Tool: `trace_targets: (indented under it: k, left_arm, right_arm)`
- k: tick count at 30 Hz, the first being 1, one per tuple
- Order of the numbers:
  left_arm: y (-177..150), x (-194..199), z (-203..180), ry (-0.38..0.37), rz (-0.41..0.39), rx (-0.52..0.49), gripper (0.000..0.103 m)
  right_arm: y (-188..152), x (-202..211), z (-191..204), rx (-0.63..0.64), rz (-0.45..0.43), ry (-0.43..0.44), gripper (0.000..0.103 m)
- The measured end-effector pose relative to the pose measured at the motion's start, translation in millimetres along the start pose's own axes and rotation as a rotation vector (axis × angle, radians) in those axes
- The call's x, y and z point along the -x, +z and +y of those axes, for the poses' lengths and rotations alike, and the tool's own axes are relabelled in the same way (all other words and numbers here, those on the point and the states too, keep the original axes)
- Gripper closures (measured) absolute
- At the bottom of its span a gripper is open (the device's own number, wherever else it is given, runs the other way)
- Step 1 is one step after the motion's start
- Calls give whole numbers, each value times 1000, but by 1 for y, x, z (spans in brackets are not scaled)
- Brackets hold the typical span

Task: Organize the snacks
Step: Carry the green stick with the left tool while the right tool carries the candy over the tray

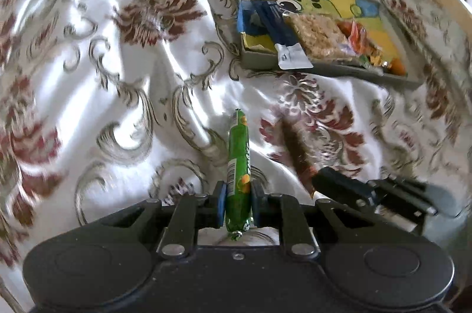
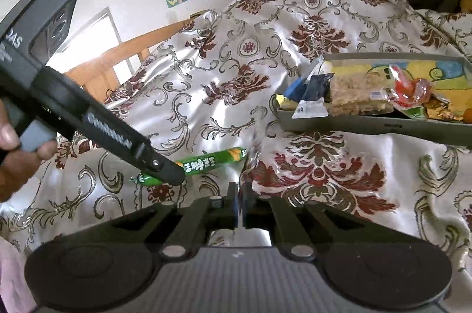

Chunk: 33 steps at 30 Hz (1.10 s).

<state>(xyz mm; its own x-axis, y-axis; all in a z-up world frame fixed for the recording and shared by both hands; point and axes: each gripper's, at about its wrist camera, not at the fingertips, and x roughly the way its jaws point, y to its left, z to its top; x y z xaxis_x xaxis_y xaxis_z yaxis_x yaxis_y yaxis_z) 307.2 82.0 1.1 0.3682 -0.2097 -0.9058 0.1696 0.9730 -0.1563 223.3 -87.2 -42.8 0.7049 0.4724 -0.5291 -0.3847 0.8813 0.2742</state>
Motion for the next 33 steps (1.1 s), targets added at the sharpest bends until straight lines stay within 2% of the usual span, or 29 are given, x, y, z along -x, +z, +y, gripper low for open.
trace_targets:
  k: [5, 12, 20, 27, 33]
  left_arm:
    - [-9, 2, 3, -38, 31, 118, 85]
    - [-17, 12, 10, -106, 34, 262, 85]
    - [-13, 38, 8, -156, -35, 272, 85]
    - [3, 53, -12, -178, -162, 222, 85]
    - [26, 41, -40, -238, -283, 206, 85]
  right_arm:
    - [-1, 8, -6, -15, 0, -16, 102]
    - [-2, 21, -19, -60, -9, -35, 102]
    - [3, 39, -22, -59, -59, -39, 102]
    - [19, 52, -40, -96, -118, -75, 102]
    - [37, 63, -65, -135, -194, -126, 102]
